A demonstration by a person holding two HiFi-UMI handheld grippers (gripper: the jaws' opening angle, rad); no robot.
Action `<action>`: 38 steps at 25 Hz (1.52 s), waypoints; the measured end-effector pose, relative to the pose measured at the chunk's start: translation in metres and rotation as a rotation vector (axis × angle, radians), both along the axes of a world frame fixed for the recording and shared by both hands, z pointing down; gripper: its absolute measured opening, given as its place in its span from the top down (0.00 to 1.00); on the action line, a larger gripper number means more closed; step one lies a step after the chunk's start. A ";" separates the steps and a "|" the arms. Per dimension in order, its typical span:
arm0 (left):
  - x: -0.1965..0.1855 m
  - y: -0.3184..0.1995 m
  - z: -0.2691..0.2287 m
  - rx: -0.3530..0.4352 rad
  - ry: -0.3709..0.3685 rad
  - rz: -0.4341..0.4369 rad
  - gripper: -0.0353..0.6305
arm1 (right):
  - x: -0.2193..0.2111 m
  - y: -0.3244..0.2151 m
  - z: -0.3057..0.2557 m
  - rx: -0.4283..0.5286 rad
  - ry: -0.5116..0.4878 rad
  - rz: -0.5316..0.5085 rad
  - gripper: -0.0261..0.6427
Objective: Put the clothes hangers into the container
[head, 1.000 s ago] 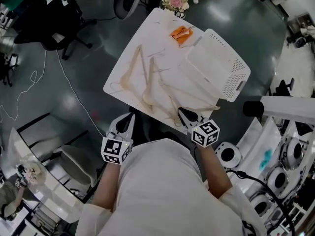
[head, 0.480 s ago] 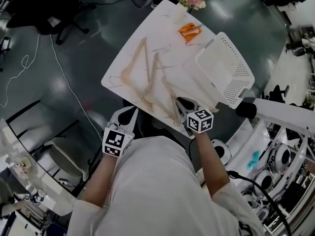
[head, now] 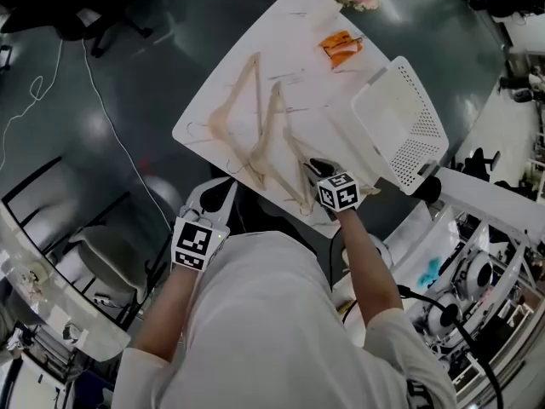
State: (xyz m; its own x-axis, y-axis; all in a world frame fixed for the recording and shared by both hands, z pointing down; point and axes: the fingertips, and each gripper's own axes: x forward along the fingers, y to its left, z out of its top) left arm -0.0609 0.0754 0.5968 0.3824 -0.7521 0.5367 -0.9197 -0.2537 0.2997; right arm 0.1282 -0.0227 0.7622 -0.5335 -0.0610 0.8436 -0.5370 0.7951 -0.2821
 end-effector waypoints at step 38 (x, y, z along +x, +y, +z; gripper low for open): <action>0.002 -0.006 -0.004 0.006 -0.005 0.052 0.94 | 0.034 0.016 -0.008 0.083 0.109 -0.091 0.86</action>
State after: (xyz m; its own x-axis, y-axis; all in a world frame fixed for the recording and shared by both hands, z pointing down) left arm -0.0594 0.0697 0.5929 0.4182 -0.7344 0.5346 -0.9068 -0.3027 0.2936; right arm 0.1627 -0.0063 0.7541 -0.4459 -0.0887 0.8907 -0.4853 0.8600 -0.1574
